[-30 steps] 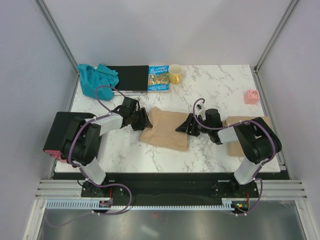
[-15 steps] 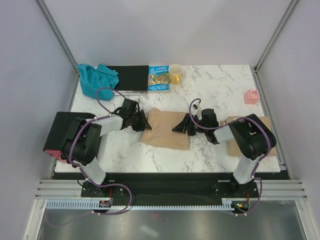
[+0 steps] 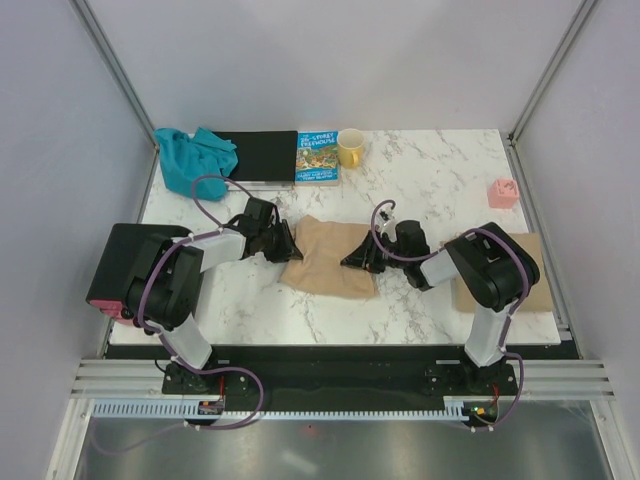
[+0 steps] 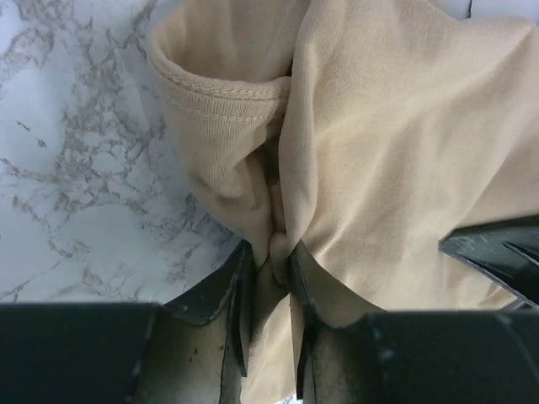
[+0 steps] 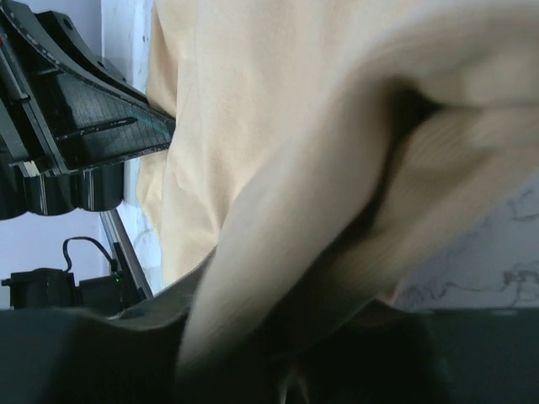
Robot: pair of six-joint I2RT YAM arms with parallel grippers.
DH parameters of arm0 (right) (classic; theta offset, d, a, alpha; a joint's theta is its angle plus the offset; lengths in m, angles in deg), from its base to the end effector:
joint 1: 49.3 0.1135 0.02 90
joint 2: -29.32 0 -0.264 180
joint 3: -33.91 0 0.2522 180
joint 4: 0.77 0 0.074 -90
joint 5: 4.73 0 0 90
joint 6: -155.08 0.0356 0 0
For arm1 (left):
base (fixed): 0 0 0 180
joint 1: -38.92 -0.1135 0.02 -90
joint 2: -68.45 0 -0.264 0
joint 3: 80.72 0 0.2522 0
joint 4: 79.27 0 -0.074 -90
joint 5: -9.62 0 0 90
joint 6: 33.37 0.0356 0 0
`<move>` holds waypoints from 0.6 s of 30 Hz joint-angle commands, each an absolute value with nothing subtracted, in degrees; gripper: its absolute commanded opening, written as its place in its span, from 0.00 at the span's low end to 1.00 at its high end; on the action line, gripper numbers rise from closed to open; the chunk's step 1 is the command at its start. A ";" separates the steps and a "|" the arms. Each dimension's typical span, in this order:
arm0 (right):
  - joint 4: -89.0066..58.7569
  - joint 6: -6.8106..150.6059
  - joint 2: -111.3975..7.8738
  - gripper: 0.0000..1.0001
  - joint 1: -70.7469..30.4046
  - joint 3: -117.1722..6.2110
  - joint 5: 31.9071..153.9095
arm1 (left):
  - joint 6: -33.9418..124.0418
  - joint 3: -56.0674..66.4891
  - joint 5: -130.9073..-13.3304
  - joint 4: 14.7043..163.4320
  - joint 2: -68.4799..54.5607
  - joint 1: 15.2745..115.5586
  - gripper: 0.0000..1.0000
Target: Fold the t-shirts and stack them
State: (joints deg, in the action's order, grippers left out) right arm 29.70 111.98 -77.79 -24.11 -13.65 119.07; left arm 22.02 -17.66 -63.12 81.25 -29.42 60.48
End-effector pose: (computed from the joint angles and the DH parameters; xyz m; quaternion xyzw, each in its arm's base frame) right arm 0.2775 0.1524 0.0981 0.0106 0.8378 0.4880 0.2447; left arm 0.2995 -0.1297 0.1434 -0.0612 0.9402 -0.2687 0.2002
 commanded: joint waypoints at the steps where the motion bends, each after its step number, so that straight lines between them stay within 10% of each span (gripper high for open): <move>1: 22.21 111.40 -81.78 0.25 -21.26 -11.93 114.89 | 24.46 -19.06 -59.29 79.67 -31.49 61.50 0.25; 3: 22.21 111.49 -81.51 0.00 -21.09 -11.93 114.01 | 24.64 -19.06 -59.55 79.67 -31.40 61.50 0.25; 12: 19.59 109.39 -75.10 0.00 -21.00 -10.34 109.18 | 24.64 -19.58 -60.07 79.50 -30.43 61.50 0.25; 18: 4.76 102.88 -61.42 0.00 -21.00 -11.57 100.84 | 23.68 -20.55 -69.47 75.80 -25.53 61.50 0.45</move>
State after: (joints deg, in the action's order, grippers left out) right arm 18.46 108.92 -69.70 -21.11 -11.90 108.71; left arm 22.39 -18.12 -62.77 81.29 -28.76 60.89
